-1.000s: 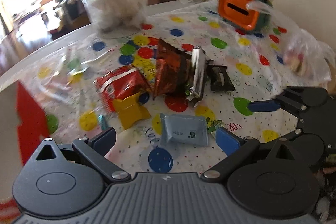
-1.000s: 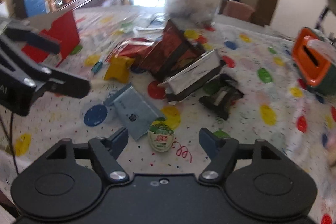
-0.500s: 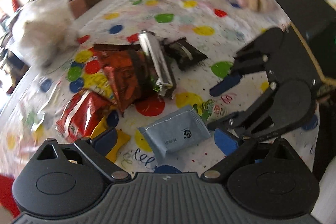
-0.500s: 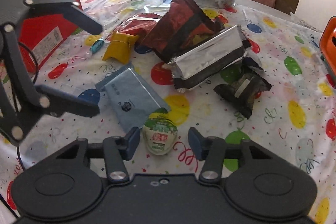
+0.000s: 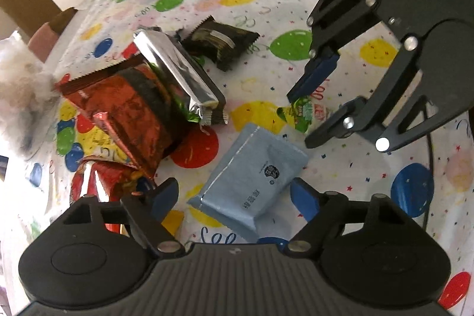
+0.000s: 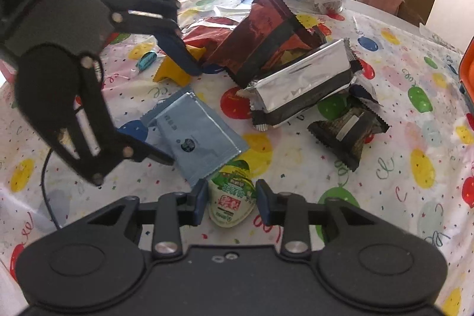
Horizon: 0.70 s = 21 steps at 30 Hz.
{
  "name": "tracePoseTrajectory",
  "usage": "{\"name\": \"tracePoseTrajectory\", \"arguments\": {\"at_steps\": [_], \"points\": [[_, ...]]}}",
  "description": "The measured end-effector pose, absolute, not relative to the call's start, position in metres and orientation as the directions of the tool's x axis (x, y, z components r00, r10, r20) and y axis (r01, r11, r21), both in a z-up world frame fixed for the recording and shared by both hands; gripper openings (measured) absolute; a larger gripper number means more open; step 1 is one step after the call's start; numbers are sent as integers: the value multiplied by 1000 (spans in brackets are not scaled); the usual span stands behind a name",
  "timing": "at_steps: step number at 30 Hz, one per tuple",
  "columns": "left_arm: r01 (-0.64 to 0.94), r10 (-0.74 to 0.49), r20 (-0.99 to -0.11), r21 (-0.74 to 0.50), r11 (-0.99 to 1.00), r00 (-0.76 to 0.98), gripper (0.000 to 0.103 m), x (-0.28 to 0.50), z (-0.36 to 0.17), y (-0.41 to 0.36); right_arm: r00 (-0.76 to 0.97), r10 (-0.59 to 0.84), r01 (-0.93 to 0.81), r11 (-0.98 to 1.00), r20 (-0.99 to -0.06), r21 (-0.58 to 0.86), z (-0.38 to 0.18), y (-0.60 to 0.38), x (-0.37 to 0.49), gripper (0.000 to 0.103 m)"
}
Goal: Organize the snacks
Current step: 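Grasp the light blue packet with the left tool while the right tool grasps the green-capped drink cup, then carry the blue packet and drink cup into the cardboard box while opening both tools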
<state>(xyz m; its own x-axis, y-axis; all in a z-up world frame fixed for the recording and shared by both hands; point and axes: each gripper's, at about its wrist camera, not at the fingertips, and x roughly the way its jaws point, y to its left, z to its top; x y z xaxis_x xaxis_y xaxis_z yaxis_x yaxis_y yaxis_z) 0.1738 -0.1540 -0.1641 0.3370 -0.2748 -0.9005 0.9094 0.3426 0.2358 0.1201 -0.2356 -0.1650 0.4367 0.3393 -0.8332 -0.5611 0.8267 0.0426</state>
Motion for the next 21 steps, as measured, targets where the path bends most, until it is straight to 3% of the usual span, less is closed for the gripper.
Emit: {"name": "tracePoseTrajectory", "arguments": {"at_steps": [7, 12, 21], "points": [[909, -308, -922, 99, 404, 237, 75, 201, -169, -151, 422, 343, -546, 835, -839, 66, -163, -238, 122, 33], [859, -344, -919, -11, 513, 194, 48, 206, -169, -142, 414, 354, -531, 842, -838, 93, -161, -244, 126, 33], [618, -306, -905, -62, 784, 297, 48, 195, -165, -119, 416, 358, -523, 846, -836, 103, -154, -247, 127, 33]]}}
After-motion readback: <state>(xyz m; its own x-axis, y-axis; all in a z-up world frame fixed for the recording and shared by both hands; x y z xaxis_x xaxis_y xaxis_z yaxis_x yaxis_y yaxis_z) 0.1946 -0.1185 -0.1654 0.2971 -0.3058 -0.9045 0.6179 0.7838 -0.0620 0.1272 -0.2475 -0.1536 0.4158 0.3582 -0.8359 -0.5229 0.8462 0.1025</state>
